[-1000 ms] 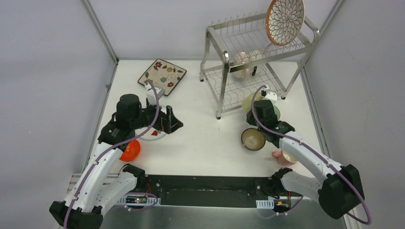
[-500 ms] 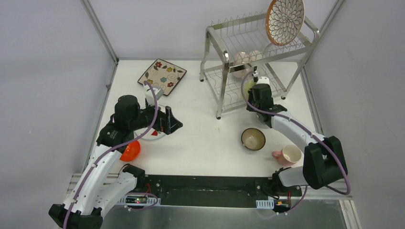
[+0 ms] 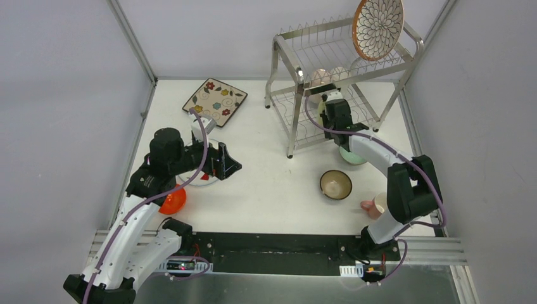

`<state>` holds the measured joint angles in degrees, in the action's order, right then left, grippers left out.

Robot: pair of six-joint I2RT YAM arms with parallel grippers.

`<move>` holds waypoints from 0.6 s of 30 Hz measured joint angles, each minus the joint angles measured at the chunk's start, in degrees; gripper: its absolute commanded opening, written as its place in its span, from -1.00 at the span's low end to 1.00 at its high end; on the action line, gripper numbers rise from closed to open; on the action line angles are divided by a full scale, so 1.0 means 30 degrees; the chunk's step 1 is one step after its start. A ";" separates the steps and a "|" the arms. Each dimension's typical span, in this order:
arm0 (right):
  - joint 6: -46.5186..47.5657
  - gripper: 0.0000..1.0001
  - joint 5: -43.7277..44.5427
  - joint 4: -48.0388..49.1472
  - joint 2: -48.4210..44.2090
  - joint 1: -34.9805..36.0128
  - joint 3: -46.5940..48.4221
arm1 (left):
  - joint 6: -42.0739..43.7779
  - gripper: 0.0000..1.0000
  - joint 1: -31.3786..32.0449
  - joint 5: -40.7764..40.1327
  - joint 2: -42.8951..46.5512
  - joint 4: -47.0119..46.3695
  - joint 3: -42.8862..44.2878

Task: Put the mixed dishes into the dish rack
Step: Turn the cup upside down in the dish rack.

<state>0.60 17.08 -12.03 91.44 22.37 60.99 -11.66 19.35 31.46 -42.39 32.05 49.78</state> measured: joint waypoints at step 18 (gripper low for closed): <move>0.1858 -1.00 0.0022 -0.0189 0.3985 -0.0612 0.3104 | 0.0131 0.98 0.0197 -0.0036 0.0138 0.0029 0.0000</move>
<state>6.17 17.15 -12.60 103.39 20.53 70.30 -11.27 19.94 31.35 -41.98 32.14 49.78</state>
